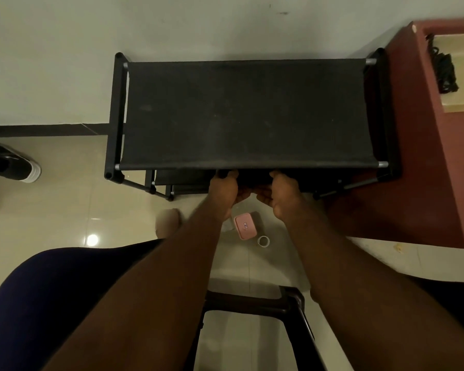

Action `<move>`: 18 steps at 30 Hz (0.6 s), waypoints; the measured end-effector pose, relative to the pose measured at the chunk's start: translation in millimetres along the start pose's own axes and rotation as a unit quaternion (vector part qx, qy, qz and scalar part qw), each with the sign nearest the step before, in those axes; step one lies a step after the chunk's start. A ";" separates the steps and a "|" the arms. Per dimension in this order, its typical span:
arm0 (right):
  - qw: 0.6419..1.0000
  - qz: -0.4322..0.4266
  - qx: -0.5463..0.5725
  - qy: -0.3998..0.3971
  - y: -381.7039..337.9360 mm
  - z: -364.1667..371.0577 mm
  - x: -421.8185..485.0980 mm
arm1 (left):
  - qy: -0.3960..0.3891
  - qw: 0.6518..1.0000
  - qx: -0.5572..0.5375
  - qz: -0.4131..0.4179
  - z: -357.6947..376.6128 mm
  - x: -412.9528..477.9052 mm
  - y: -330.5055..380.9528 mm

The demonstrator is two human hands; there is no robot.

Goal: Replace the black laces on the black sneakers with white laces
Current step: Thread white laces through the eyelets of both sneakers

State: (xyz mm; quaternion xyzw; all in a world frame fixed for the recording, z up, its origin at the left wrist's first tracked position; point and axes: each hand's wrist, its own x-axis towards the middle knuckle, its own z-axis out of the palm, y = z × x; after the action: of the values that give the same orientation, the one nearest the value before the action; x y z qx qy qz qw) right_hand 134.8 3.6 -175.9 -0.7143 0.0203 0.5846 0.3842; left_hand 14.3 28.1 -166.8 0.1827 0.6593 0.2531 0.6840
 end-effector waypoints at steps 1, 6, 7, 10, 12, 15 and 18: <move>1.000 -0.002 -0.001 -0.007 0.0 -1.3 -3.9 | -0.007 1.000 -0.001 0.001 -0.4 -1.4 -1.6; 0.999 -0.003 0.022 -0.029 14.0 -18.7 -19.5 | 0.024 1.000 -0.009 -0.004 -1.9 -9.0 -24.1; 0.999 0.006 0.027 -0.031 20.5 -23.5 -20.3 | 0.037 0.999 -0.013 -0.022 -3.3 -10.8 -32.7; 0.998 0.050 0.023 -0.006 45.9 -45.2 -17.0 | 0.050 0.994 0.024 -0.096 -10.5 -14.5 -64.8; 0.997 0.073 0.003 0.009 61.7 -58.3 -13.1 | 0.039 0.988 0.087 -0.119 -20.1 -15.4 -83.1; 0.993 0.098 -0.057 0.028 84.9 -74.2 -0.8 | 0.011 0.970 0.219 -0.108 -36.2 -6.6 -112.1; 0.984 0.082 -0.153 0.047 108.8 -82.5 19.2 | -0.016 0.915 0.396 -0.074 -48.5 7.0 -135.4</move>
State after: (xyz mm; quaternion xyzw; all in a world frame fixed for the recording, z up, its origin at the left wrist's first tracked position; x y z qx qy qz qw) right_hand 156.5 -112.2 -247.6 -0.7871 0.0068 0.5764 0.2196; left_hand -19.6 -80.9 -254.6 0.3936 0.7062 -0.0833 0.5827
